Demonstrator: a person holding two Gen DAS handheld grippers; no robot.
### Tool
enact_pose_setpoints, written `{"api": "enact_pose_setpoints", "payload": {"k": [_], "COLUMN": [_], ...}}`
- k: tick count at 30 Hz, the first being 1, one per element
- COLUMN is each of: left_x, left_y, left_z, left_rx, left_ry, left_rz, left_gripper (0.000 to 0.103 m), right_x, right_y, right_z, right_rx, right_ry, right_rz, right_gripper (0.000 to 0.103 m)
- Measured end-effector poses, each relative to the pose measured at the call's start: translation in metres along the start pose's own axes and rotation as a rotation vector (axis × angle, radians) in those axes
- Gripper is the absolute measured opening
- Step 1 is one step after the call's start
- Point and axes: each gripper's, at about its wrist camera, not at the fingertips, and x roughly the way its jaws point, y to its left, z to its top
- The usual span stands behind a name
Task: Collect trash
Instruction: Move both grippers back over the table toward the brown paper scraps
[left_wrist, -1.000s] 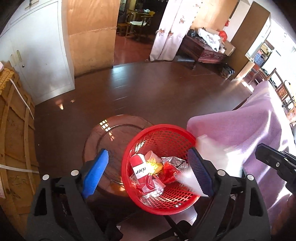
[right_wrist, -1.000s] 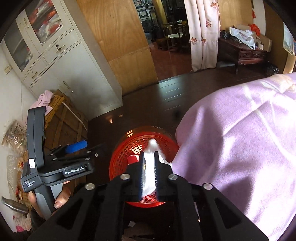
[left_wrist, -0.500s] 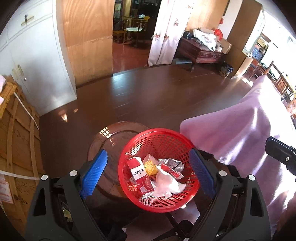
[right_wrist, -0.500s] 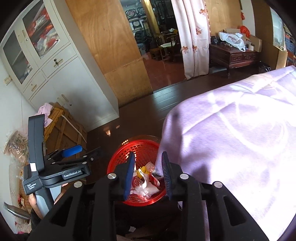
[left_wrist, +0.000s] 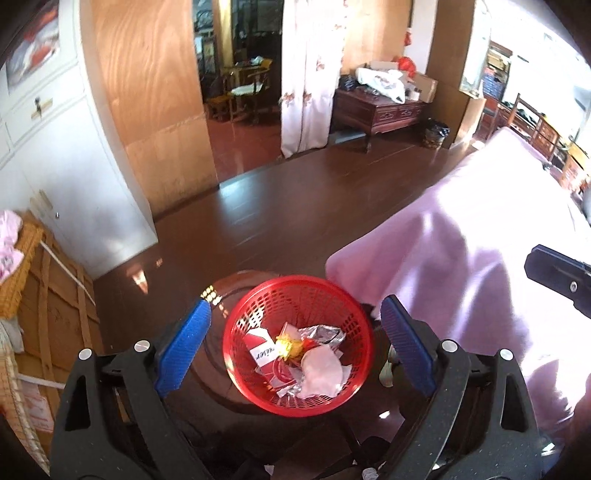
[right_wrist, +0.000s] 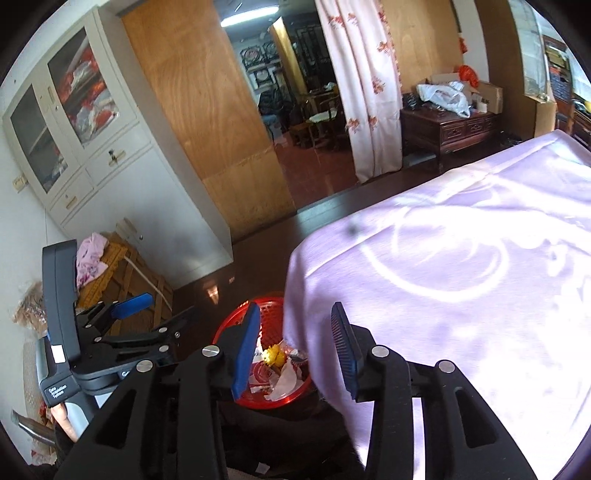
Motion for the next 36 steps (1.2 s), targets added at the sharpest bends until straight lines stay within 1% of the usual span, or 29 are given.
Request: {"api": "enact_pose_setpoints", "payload": {"k": [7,12,17,22,24,27,30,33,36], "left_x": [-0.023,-0.036,-0.048,-0.057,-0.059,-0.061,-0.06,-0.051,-0.044], "left_y": [-0.048,-0.092,-0.142,-0.198,-0.221,-0.257,-0.293,-0.33,-0.36], "left_z": [0.007,0.01,0.013,0.012,0.013,0.012,0.011,0.012,0.012], "left_rx": [0.099,0.182,0.271,0.367,0.403,0.455,0.502,0.539,0.569], "left_ry": [-0.062,-0.106,-0.152,-0.194,-0.203,-0.209,-0.206,-0.169,-0.117], "left_rz": [-0.007,-0.029,-0.073,-0.116,-0.138,-0.17,-0.196,-0.23,-0.283], "left_gripper": [0.092,0.093,0.094,0.096,0.096,0.096,0.096,0.096,0.096], "right_x": [-0.045,-0.082,-0.12,-0.16,-0.174,-0.196,-0.217,-0.235,-0.252], "right_y": [-0.036,-0.073,-0.111,-0.157,-0.174,-0.201,-0.227,-0.254,-0.283], "right_z": [-0.006,-0.016,-0.028,-0.045,-0.05,-0.057,-0.062,-0.072,-0.084], "right_rx": [0.047,0.092,0.153,0.219,0.246,0.281,0.304,0.336,0.375], "right_ry": [-0.074,-0.131,-0.185,-0.232,-0.246,-0.269,-0.287,-0.309,-0.336], "right_rz": [-0.036,-0.076,-0.134,-0.214,-0.251,-0.327,-0.408,-0.485,-0.568], "right_gripper": [0.042,0.043,0.044,0.045,0.048,0.055,0.057,0.06,0.06]}}
